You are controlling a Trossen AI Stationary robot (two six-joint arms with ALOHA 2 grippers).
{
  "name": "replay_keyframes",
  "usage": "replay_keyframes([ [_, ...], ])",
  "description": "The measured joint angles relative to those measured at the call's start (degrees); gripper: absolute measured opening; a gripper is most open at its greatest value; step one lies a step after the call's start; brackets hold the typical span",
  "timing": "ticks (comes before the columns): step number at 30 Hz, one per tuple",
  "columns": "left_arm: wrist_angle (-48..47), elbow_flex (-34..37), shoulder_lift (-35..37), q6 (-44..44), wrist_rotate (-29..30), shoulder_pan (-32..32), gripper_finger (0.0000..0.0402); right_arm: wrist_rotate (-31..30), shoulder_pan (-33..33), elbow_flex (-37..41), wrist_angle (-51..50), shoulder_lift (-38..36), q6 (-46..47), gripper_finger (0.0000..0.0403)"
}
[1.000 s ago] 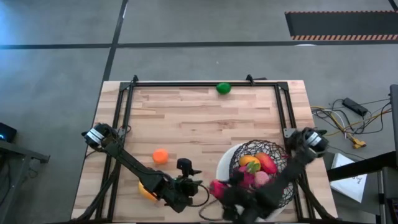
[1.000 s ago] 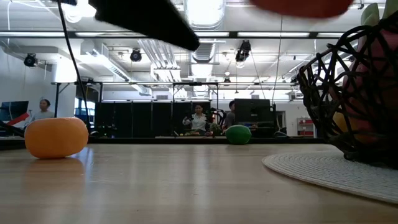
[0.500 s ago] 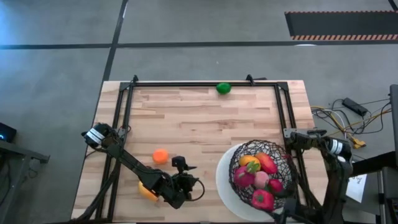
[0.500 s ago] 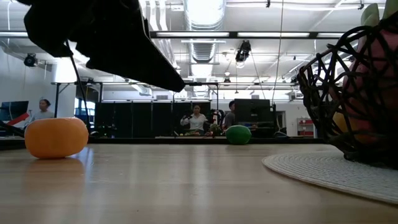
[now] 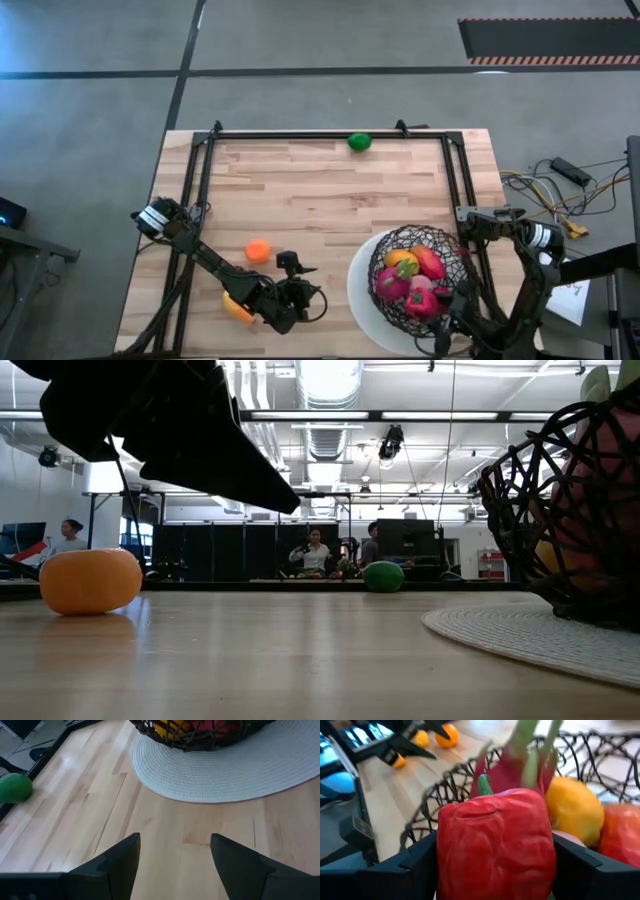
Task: Build produce basket
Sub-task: Put the red bell pepper into the black wire basket
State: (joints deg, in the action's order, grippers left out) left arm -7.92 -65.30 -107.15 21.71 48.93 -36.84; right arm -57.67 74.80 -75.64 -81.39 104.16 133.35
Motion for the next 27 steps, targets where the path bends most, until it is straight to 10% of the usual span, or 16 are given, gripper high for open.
replay_keyframes([
  [9, 0.0, 0.0, 0.0, 0.0, 0.0, 0.0, 0.0226, 2.2, -1.5, -2.4, 1.4, -0.5, -8.2, 0.0303],
  [19, 0.0, 0.0, 0.0, 0.0, 0.0, 0.0, 0.0226, 18.5, -2.1, -2.9, 1.4, -3.3, -13.7, 0.0362],
  [27, 0.0, 0.0, 0.0, 0.0, 0.0, 0.0, 0.0226, 21.1, -3.3, -4.2, 1.6, -9.2, -21.2, 0.0315],
])
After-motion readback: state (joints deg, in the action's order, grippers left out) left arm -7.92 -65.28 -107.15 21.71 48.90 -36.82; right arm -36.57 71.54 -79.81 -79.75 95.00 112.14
